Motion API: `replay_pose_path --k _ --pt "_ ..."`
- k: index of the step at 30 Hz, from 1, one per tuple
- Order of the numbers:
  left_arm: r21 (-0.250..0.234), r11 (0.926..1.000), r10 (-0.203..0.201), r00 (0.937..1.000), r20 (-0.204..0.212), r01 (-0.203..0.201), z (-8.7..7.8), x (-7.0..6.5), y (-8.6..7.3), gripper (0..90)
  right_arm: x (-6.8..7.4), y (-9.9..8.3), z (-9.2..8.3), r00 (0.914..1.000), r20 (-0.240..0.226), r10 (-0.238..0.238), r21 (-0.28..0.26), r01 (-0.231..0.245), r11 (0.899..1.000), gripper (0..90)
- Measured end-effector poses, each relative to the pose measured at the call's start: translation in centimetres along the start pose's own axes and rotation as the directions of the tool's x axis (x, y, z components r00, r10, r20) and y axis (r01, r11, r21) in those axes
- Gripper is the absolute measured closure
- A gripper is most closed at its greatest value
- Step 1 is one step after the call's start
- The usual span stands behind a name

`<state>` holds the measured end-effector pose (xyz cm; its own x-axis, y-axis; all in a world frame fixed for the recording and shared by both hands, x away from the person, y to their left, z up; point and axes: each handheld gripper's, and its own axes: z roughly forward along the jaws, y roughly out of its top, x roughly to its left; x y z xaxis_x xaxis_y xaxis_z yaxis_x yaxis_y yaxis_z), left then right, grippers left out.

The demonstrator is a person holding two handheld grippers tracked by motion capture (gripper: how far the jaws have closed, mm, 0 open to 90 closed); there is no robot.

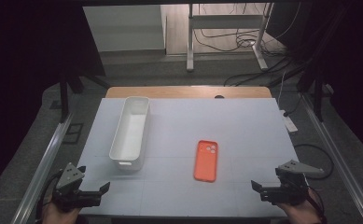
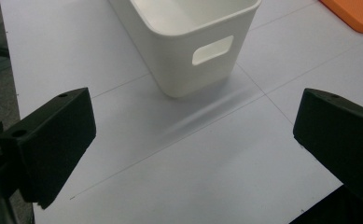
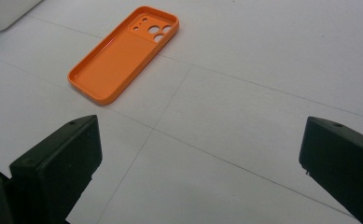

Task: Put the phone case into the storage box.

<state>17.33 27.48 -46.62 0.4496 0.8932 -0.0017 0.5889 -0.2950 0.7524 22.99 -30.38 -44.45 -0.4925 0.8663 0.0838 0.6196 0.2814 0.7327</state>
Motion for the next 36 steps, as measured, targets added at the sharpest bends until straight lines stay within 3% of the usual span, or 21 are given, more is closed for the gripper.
replay_pose_path --k 10,36 --pt "-0.012 0.9994 -0.032 0.9990 0.031 0.032 -0.14 0.45 -0.13 0.5 0.08 0.05 0.08 1.0000 -0.003 -0.001 0.006 0.001 1.000 0.0" --pt "-0.021 0.9992 -0.031 0.9980 0.056 0.032 -0.24 0.59 -0.19 0.3 0.18 0.31 0.44 0.9997 -0.014 -0.019 0.039 0.019 0.999 0.0"
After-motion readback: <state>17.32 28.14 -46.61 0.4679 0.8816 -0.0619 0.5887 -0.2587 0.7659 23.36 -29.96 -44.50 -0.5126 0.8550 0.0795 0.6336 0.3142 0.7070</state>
